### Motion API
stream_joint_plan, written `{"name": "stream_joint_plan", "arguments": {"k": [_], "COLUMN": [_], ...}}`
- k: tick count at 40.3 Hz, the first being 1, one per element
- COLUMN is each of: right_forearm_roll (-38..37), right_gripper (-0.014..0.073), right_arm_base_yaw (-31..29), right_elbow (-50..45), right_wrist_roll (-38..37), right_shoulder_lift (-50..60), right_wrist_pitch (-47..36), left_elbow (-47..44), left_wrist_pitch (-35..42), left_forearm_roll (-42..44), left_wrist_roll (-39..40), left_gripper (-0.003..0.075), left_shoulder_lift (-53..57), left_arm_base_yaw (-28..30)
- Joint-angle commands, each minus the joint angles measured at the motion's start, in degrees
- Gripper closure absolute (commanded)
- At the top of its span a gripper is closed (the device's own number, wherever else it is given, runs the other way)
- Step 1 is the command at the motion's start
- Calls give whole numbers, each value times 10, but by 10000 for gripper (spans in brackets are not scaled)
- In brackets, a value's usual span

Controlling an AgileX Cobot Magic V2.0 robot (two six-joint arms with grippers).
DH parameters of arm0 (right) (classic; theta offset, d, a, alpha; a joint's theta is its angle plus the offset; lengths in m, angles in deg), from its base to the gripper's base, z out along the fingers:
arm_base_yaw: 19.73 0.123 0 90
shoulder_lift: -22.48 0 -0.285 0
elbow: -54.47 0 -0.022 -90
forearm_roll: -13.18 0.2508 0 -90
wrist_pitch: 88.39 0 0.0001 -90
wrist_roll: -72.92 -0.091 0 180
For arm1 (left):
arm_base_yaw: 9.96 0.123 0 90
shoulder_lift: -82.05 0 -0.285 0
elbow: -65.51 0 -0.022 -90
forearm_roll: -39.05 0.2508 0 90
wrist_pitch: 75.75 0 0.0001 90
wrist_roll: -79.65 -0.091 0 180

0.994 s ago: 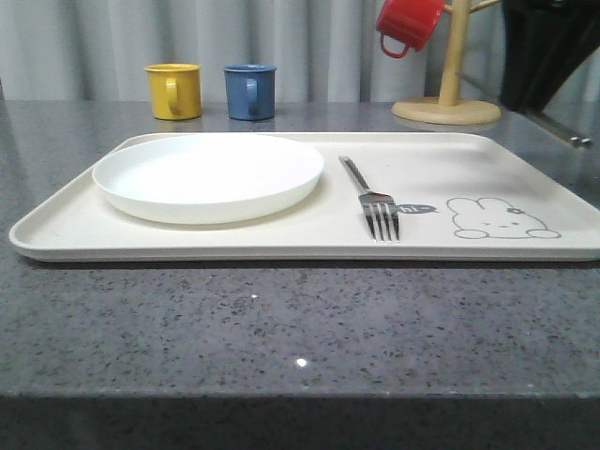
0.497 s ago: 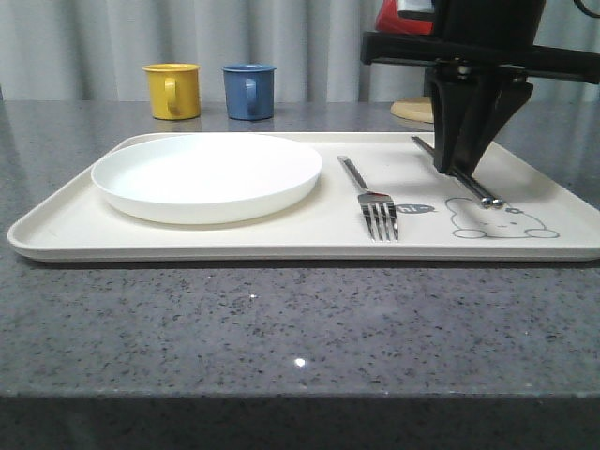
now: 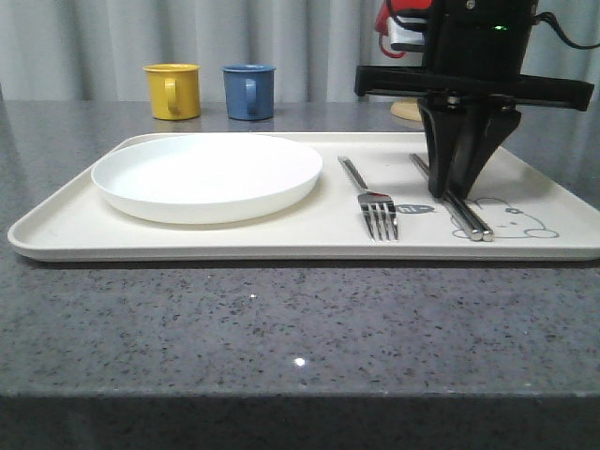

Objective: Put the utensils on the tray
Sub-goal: 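Lower the chopsticks onto the tray beside the fork and release, then raise the right gripper and move it down over the steel spoon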

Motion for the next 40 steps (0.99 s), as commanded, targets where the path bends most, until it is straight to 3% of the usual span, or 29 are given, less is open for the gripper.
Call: {"name": "stream_joint_plan", "arguments": {"k": [1, 6, 11, 22, 40], "right_forearm_roll": [1, 2, -8, -36, -56], "right_gripper": [482, 288, 188, 192, 192], "right_arm_base_yaw": [0, 0, 0, -48, -300], "right_elbow": [18, 18, 21, 65, 26], "right_wrist_roll": [0, 0, 3, 102, 262], "right_shoulder_lift": [21, 22, 36, 88, 119], "right_wrist_pitch": [-6, -6, -5, 63, 54], "left_elbow": [15, 15, 15, 15, 15], "left_wrist_pitch": [45, 45, 45, 45, 45], "left_forearm_roll": [-8, -8, -8, -8, -8], "left_wrist_roll": [7, 7, 7, 7, 7], "left_gripper": [738, 738, 738, 738, 738], "left_shoulder_lift": [-6, -6, -6, -6, -6], "left_arm_base_yaw": [0, 0, 0, 0, 0]}}
